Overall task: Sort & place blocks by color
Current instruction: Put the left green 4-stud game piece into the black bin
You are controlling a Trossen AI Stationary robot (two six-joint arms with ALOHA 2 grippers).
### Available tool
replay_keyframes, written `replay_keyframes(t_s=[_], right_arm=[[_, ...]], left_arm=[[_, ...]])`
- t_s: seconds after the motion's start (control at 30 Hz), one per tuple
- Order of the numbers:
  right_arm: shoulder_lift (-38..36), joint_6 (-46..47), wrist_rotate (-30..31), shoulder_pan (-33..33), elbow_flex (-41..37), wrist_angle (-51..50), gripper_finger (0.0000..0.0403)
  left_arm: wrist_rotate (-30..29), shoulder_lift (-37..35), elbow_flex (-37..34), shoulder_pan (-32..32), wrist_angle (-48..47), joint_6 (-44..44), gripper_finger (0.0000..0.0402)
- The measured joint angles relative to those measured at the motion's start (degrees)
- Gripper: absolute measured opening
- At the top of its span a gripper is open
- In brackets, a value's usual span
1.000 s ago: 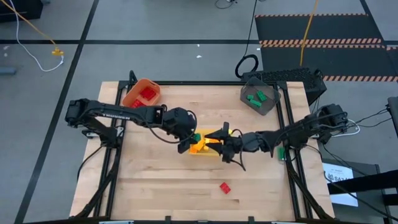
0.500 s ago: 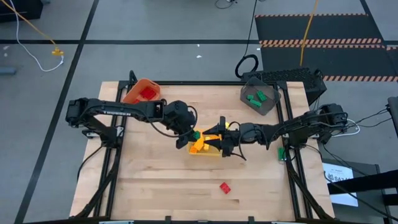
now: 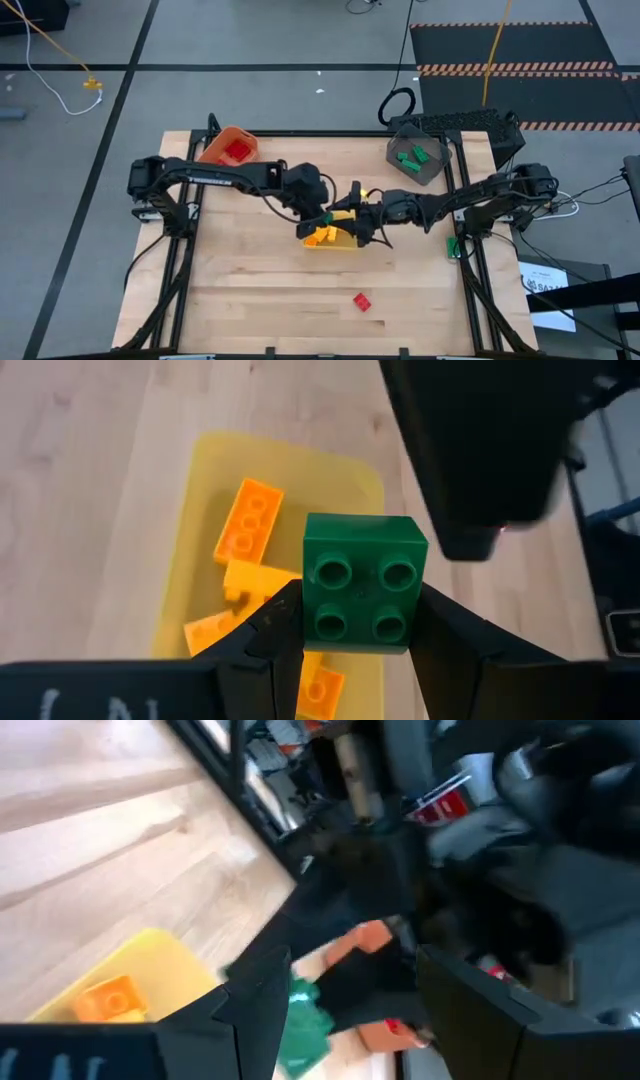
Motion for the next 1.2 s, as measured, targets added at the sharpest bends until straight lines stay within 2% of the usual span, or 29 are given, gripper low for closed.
replay_keyframes(t_s=[0.07, 0.27, 0.63, 0.93, 1.2], right_arm=[[0.0, 0.1, 0.0, 0.0, 0.0, -1.7, 0.0210], [0.0, 0.0, 0.2, 0.0, 0.0, -4.6, 0.0210], [0.0, -1.6, 0.2, 0.0, 0.0, -5.7, 0.0208], [0.0, -1.9, -1.1, -0.1, 0.0, -5.1, 0.0157], [0.0, -2.5, -2.9, -0.4, -0.1, -5.5, 0.0134]], left_arm=[[-0.9, 0.7, 1.8, -0.1, -3.0, 0.7, 0.0142], [-1.6, 1.1, 4.8, 0.0, -3.7, 1.6, 0.0142], [-0.8, 1.1, 5.4, -0.2, -6.2, 1.6, 0.0142], [-0.7, 1.3, 5.4, -0.3, -4.4, 1.5, 0.0142], [-0.4, 3.0, 5.4, -0.9, -3.0, 1.7, 0.0142]])
